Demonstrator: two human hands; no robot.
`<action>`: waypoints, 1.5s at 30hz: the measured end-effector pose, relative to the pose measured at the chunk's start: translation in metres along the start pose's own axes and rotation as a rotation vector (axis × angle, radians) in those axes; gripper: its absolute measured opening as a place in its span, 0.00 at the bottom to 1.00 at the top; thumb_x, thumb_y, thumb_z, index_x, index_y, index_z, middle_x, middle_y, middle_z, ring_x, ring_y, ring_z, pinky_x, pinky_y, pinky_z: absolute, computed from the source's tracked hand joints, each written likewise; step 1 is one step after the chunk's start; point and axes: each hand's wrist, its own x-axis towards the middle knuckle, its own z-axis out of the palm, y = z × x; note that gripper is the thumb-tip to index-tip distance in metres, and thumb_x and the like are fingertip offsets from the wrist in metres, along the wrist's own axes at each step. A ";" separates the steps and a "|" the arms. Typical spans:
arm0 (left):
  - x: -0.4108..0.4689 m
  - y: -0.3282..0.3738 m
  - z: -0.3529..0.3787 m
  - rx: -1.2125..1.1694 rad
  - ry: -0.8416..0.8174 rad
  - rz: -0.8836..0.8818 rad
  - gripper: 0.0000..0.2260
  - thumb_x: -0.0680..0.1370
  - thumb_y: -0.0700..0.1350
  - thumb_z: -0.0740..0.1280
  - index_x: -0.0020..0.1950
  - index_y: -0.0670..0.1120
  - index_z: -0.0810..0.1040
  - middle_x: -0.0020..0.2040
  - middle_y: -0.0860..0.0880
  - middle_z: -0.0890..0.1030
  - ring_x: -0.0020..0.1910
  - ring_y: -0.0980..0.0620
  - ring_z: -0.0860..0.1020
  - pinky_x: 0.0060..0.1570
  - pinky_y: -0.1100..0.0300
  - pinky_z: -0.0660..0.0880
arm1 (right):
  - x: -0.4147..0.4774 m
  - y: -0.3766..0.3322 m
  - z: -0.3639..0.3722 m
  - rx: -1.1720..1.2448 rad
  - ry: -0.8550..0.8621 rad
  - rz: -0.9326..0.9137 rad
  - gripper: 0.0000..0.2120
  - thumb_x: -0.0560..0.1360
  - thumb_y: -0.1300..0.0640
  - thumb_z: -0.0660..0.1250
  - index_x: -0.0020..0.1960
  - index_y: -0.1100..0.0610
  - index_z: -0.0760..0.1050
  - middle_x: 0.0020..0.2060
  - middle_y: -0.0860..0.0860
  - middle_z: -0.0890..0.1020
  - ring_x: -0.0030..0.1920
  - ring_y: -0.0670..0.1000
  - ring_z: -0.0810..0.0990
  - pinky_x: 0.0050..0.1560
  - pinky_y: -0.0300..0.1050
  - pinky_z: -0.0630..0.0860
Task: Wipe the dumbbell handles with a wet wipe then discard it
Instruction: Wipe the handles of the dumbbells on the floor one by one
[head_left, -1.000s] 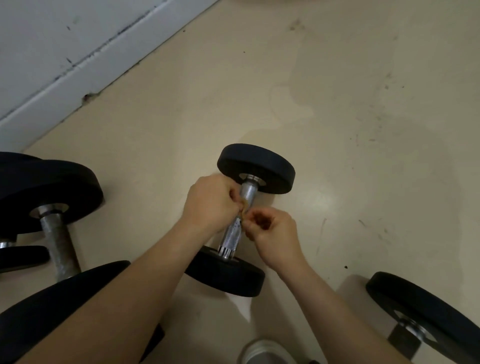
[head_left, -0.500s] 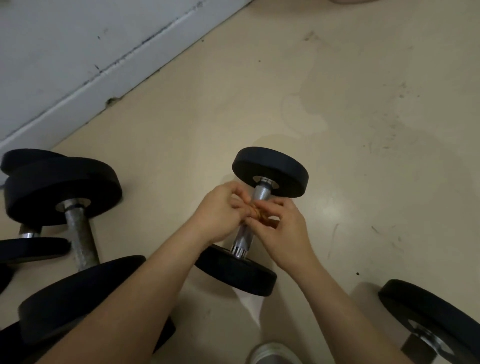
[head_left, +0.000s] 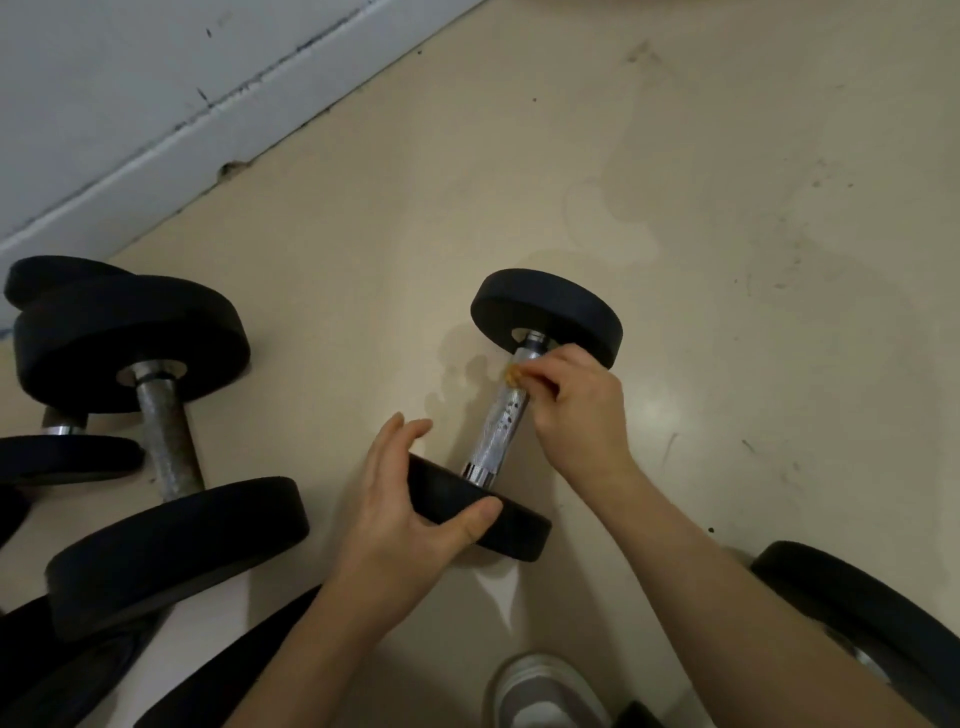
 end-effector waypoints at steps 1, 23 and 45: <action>-0.001 -0.004 0.000 -0.027 -0.001 -0.051 0.34 0.65 0.60 0.74 0.67 0.62 0.61 0.70 0.56 0.63 0.68 0.57 0.63 0.66 0.61 0.65 | -0.011 -0.001 0.002 0.015 -0.046 -0.004 0.07 0.72 0.63 0.70 0.48 0.56 0.84 0.45 0.50 0.82 0.44 0.47 0.79 0.49 0.37 0.75; -0.018 0.027 0.056 0.664 -0.314 0.671 0.20 0.72 0.55 0.64 0.63 0.60 0.64 0.59 0.50 0.71 0.57 0.47 0.71 0.57 0.49 0.71 | -0.035 0.031 -0.070 -0.272 -0.101 0.041 0.07 0.74 0.61 0.69 0.50 0.56 0.83 0.45 0.51 0.80 0.44 0.49 0.78 0.48 0.42 0.77; -0.049 0.052 0.078 0.481 -0.402 0.695 0.25 0.77 0.50 0.65 0.72 0.60 0.61 0.70 0.57 0.67 0.69 0.55 0.67 0.63 0.55 0.71 | -0.084 0.049 -0.116 -0.194 -0.366 0.102 0.06 0.72 0.61 0.71 0.47 0.54 0.84 0.42 0.48 0.80 0.43 0.46 0.78 0.48 0.43 0.78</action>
